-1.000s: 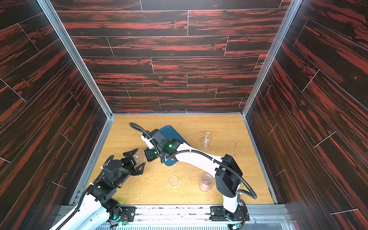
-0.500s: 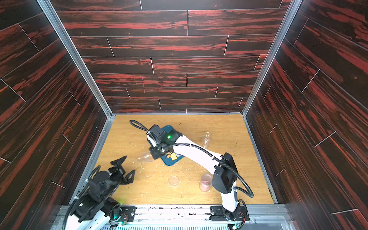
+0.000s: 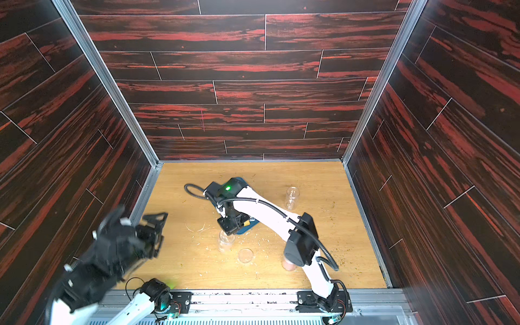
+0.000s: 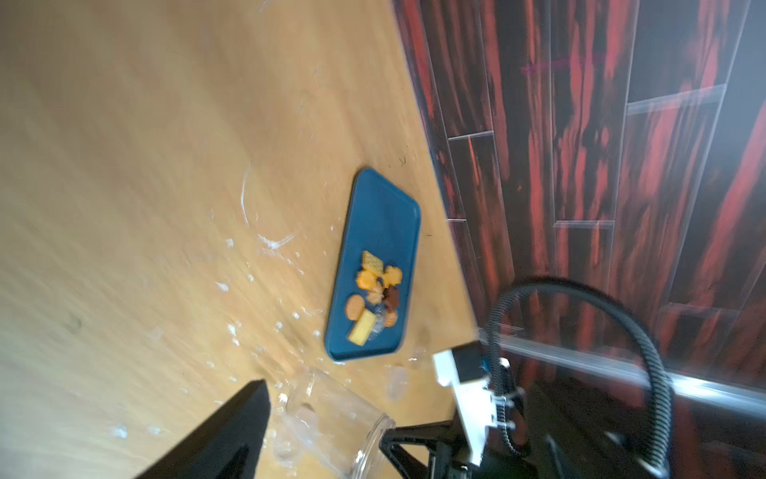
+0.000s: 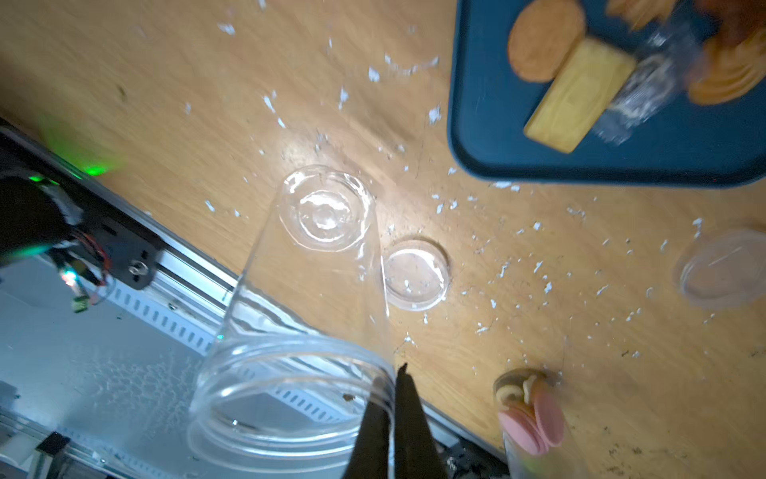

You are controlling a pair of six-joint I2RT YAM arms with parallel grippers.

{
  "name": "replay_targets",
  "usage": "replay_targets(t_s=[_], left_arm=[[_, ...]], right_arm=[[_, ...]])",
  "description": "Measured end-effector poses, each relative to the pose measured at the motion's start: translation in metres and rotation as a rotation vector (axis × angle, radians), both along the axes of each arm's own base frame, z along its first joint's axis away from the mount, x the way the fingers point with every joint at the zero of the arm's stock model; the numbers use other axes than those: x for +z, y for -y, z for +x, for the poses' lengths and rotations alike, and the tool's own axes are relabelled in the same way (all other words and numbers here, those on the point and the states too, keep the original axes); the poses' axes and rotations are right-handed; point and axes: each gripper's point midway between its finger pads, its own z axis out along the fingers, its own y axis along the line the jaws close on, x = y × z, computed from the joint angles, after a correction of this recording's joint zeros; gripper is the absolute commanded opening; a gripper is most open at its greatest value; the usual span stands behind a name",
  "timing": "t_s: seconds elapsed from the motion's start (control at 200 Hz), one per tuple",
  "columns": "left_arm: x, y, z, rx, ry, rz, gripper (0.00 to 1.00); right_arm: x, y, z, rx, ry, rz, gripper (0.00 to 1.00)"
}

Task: Pour the cookies out of the jar
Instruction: Place the jar at the center of the board.

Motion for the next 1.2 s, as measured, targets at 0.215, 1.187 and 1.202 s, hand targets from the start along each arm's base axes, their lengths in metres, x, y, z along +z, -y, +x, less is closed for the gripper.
replay_targets(t_s=[0.215, 1.187, 1.202], left_arm=[[0.021, -0.008, 0.004, -0.056, 0.048, 0.188, 1.0], [0.018, -0.02, -0.004, -0.073, 0.045, 0.304, 1.0], [0.018, -0.02, -0.004, -0.073, 0.045, 0.304, 1.0]], right_arm=[[-0.018, -0.006, 0.0, 0.004, 0.014, -0.068, 0.0], [-0.017, -0.019, 0.008, 0.002, 0.09, -0.082, 0.29], [-0.016, -0.02, 0.008, 0.003, 0.091, -0.078, 0.29]])
